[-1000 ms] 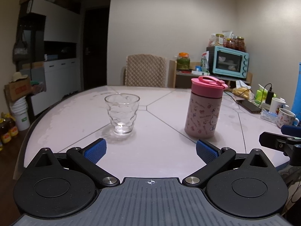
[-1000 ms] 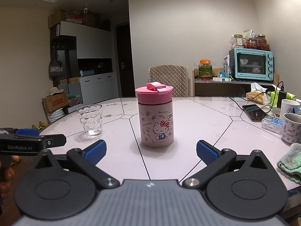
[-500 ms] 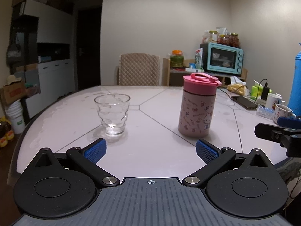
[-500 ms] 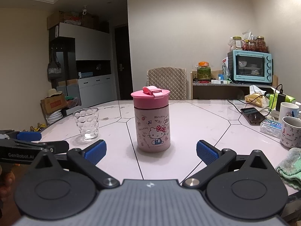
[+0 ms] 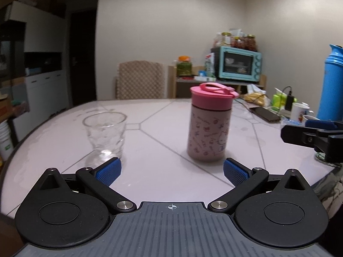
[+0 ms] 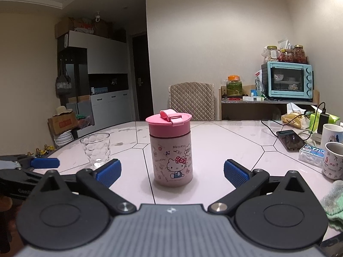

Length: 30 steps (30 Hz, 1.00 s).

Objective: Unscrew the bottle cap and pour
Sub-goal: 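Move the left tool toward the pink Hello Kitty bottle while the right tool follows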

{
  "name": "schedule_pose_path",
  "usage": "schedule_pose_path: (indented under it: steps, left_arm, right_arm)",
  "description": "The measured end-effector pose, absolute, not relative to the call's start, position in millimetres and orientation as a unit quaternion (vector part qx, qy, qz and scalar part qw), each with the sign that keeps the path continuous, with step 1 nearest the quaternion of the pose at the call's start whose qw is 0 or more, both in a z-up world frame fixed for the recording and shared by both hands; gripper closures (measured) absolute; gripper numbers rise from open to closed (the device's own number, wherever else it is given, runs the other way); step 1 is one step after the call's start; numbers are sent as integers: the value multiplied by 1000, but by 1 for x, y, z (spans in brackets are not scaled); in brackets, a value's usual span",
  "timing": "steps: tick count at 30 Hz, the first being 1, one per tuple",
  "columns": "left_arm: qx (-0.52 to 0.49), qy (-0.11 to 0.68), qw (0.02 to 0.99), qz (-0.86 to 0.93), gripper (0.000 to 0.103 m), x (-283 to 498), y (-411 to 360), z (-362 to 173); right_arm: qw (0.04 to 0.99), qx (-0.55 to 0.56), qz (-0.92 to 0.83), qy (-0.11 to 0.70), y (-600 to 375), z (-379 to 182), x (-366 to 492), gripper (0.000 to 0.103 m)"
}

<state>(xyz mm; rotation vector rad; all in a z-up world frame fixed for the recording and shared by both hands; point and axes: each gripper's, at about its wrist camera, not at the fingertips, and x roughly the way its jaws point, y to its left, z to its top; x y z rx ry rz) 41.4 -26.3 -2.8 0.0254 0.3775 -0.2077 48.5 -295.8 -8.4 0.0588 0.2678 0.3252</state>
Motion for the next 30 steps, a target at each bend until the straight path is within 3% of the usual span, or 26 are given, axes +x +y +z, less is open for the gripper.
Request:
schedule_pose_path:
  steps: [30]
  left_arm:
    - [33,189,965,-177,0,113,-59,-16]
  right_arm:
    - [975,30,183,120,-310,4,98,0]
